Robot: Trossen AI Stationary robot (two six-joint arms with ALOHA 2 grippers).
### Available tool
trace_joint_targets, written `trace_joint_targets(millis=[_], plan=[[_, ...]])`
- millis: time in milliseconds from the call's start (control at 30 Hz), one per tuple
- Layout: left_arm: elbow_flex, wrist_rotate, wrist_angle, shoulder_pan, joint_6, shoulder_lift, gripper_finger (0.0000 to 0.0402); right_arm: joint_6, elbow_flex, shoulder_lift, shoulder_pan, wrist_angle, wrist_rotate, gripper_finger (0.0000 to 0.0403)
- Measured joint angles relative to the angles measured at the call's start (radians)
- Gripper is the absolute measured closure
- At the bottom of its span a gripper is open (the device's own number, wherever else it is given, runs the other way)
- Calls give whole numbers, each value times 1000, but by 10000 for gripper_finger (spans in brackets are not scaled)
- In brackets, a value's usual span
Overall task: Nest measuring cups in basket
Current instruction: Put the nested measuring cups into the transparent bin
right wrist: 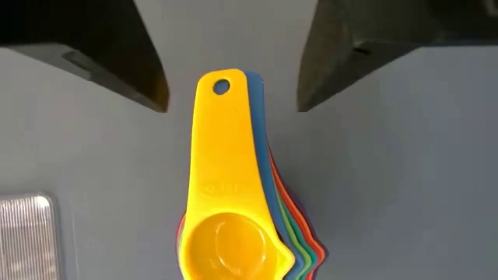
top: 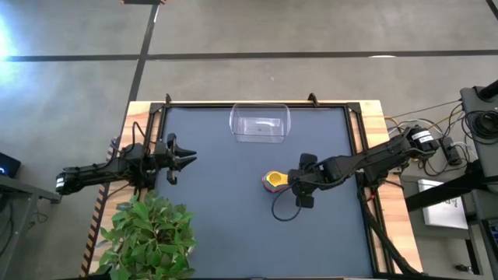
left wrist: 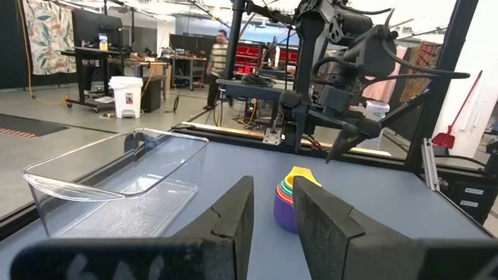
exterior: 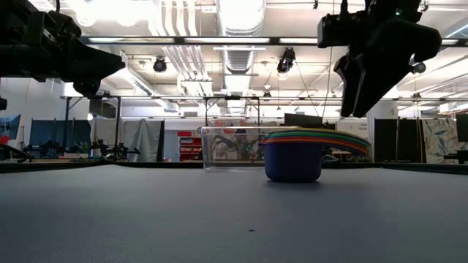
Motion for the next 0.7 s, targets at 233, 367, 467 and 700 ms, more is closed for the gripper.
trace_joint_targets(millis=[233, 367, 467, 700], plan=[[0, 0, 0, 0, 0, 0, 327, -7, 21, 0, -16, 10, -5, 82], [0, 0, 0, 0, 0, 0, 327, -69, 22, 0, -64, 10, -52, 82], [0, 0, 0, 0, 0, 0, 327, -123, 22, 0, -113, 14, -115, 83], [0, 0, 0, 0, 0, 0, 327, -226, 45, -1, -202, 15, -268, 82]])
